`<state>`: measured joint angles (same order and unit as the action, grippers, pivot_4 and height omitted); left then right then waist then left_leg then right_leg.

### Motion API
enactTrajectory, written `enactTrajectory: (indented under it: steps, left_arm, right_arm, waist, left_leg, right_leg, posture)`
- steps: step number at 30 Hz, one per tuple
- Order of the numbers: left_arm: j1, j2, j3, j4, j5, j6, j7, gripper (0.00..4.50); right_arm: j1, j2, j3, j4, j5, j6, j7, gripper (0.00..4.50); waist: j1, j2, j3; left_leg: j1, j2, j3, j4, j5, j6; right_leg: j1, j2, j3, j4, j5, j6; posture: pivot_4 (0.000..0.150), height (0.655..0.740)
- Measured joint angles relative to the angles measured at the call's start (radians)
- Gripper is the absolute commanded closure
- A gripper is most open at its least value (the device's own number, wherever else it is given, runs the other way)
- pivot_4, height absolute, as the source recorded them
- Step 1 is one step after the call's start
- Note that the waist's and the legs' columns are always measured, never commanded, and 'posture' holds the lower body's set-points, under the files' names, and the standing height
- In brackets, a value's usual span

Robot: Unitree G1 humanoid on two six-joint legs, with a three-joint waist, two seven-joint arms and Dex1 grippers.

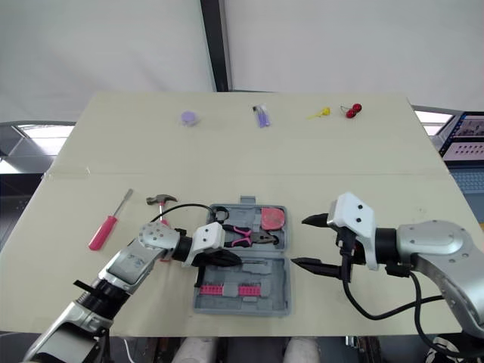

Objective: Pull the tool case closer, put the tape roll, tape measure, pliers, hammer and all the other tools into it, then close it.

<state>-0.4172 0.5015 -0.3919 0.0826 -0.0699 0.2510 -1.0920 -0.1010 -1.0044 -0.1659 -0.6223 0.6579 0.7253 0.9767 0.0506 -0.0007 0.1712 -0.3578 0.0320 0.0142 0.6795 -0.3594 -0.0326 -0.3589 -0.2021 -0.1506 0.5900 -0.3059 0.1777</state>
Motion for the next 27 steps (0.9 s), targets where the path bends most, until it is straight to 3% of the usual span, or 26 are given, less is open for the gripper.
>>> enactTrajectory:
  steps: [10, 20, 25, 27]
  left_arm:
    - [-0.005, 0.030, -0.060, -0.012, 0.073, -0.062, 0.017, 4.44]
    - [0.000, 0.022, -0.054, -0.010, 0.069, -0.062, 0.029, 4.44]
    - [0.024, 0.004, 0.009, -0.031, -0.046, 0.063, -0.012, 4.44]
    - [0.031, 0.004, 0.051, -0.080, -0.121, 0.141, -0.027, 3.93]
  right_arm:
    - [-0.006, 0.000, 0.000, 0.000, 0.000, 0.000, 0.000, 0.00]
    - [-0.005, 0.000, 0.000, 0.000, 0.001, 0.001, 0.000, 0.00]
    - [-0.006, 0.010, -0.004, 0.014, 0.002, -0.002, 0.000, 0.00]
    - [-0.009, 0.025, -0.008, 0.048, 0.003, -0.005, 0.000, 0.00]
  waist:
    - [-0.001, 0.000, -0.002]
    - [-0.001, 0.002, -0.005]
    - [-0.002, 0.002, -0.005]
    - [-0.001, 0.001, -0.004]
  left_leg:
    - [0.003, 0.000, 0.000, -0.001, 0.000, 0.000]
    - [0.004, 0.000, 0.000, -0.001, 0.000, 0.000]
    - [0.002, 0.000, 0.000, -0.001, 0.000, 0.000]
    - [0.001, 0.000, -0.001, 0.000, 0.000, 0.000]
  right_leg:
    - [0.003, 0.000, 0.000, 0.000, 0.000, 0.000]
    - [0.004, 0.000, 0.000, 0.000, 0.000, 0.000]
    - [0.002, 0.000, 0.000, 0.000, 0.000, 0.000]
    - [0.002, 0.000, 0.000, 0.000, 0.000, 0.000]
  posture:
    - [0.150, 0.7400]
    - [0.150, 0.7400]
    - [0.150, 0.7400]
    - [0.150, 0.7400]
